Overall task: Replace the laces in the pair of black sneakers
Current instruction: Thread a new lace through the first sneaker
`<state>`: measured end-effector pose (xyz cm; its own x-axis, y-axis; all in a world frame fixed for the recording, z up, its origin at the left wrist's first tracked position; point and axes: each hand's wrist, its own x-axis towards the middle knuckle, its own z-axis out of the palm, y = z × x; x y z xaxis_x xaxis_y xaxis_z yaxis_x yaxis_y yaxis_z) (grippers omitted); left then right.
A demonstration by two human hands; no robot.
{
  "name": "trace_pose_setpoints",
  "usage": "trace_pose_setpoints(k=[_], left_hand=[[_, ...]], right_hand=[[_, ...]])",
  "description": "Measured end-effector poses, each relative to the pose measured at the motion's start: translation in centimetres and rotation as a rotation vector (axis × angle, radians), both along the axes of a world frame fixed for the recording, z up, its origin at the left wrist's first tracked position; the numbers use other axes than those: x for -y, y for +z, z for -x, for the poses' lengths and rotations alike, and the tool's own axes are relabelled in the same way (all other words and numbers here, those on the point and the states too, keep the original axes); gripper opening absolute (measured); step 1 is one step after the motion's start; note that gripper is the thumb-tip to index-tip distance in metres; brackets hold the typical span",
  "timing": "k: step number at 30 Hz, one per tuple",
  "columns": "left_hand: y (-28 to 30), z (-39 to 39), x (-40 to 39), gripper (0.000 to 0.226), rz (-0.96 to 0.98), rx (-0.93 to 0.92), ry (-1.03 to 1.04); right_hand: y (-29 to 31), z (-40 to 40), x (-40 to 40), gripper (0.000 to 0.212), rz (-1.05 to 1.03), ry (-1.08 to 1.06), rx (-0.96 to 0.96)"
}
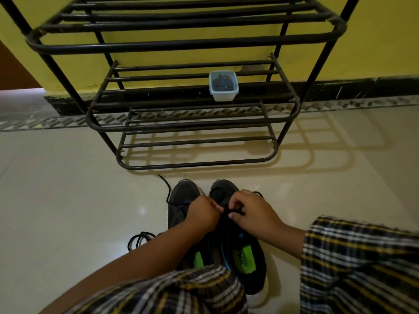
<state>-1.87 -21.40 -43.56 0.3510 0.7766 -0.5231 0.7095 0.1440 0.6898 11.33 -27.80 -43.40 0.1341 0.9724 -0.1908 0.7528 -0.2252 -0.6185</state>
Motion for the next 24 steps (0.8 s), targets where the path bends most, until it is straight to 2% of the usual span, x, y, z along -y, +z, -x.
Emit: trace_pose_setpoints(k=[3, 7, 9, 12, 13, 14, 16, 19, 21, 23, 24], left_hand=[[0.1, 0.1, 0.0, 0.027, -0.015, 0.019, 0.041], [0.7, 0.5, -0.8, 0.024, -0.14, 0.025, 0.147], [1.4, 0.6, -1.4, 0.022, -0.148, 0.191, 0.309], [3.1, 0.6, -2.3, 0.024, -0.021, 0.6, 0.573], [3.5, 0.7, -2.3, 0.024, 0.022, 0.676, 0.597], [3.7, 0.9, -2.3, 0.023, 0.034, 0.677, 0.572], [3.6, 1.4, -1.6, 0.019, -0.089, 0.468, 0.36], [2.6, 2.6, -0.6, 0.011, -0.509, -0.031, -0.286], [1.9, 3.0, -0.5, 0.023, -0.674, -0.325, -0.602], [1.5, 3.3, -0.8, 0.025, -0.722, -0.465, -0.687], [1.4, 3.5, -1.0, 0.024, -0.728, -0.461, -0.674]], right_hand=[[0.8, -0.6, 1.1, 0.019, -0.034, 0.065, 0.068], [1.1, -1.0, 1.9, 0.03, 0.121, 0.059, 0.077], [1.3, -1.0, 1.9, 0.041, 0.232, 0.077, 0.133], [1.4, -0.9, 2.0, 0.053, 0.337, 0.133, 0.156], [1.4, -0.9, 2.0, 0.053, 0.361, 0.145, 0.145], [1.3, -1.0, 1.9, 0.053, 0.382, 0.151, 0.127], [1.2, -0.9, 1.7, 0.052, 0.419, 0.147, 0.088], [1.1, -0.8, 1.5, 0.051, 0.448, 0.132, 0.056], [1.1, -0.9, 1.5, 0.05, 0.447, 0.127, 0.037], [1.1, -1.0, 1.7, 0.049, 0.44, 0.127, 0.018], [1.1, -1.0, 1.7, 0.048, 0.441, 0.123, 0.017]])
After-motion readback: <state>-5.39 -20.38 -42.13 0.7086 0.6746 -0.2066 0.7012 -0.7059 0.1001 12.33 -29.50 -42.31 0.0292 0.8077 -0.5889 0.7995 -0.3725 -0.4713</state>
